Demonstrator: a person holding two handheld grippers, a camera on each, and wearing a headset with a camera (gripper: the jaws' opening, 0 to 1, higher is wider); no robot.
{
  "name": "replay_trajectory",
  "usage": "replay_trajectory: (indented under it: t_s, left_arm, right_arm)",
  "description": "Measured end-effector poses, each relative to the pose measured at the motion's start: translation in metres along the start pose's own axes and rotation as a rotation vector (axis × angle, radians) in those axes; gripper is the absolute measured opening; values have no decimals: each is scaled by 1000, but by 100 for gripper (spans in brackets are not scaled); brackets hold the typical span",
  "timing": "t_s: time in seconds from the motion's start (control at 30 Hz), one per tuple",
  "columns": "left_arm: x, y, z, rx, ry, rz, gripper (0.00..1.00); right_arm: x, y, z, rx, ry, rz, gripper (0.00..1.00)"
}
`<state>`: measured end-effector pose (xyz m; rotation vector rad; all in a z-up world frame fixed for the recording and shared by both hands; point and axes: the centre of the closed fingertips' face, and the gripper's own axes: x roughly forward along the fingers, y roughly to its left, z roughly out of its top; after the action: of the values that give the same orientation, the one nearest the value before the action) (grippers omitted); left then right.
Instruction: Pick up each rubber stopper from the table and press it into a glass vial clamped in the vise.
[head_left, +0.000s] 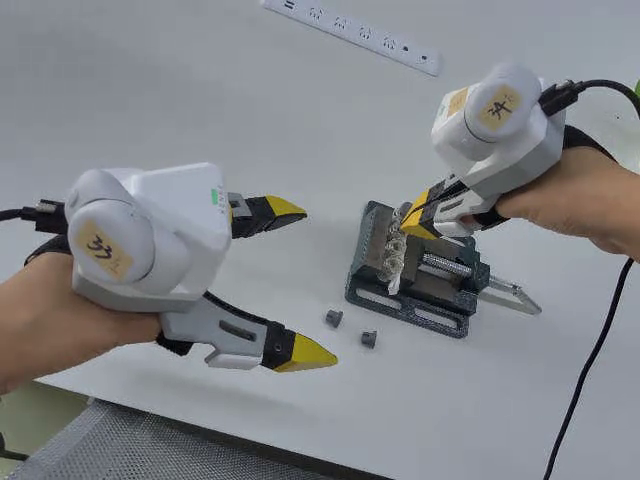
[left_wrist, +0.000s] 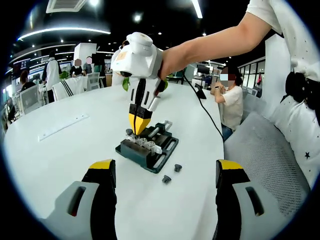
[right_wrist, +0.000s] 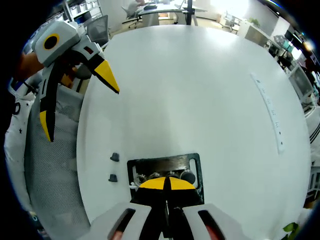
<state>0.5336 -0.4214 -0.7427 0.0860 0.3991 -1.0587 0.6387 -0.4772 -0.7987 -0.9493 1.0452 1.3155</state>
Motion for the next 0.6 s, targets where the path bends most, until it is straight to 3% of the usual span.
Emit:
replay_trajectory:
  t_s: [0.6]
  left_arm:
    - [1,-1,4,3,-6,-1,80]
  right_arm:
    - [4,0,1,-17,36,18,0]
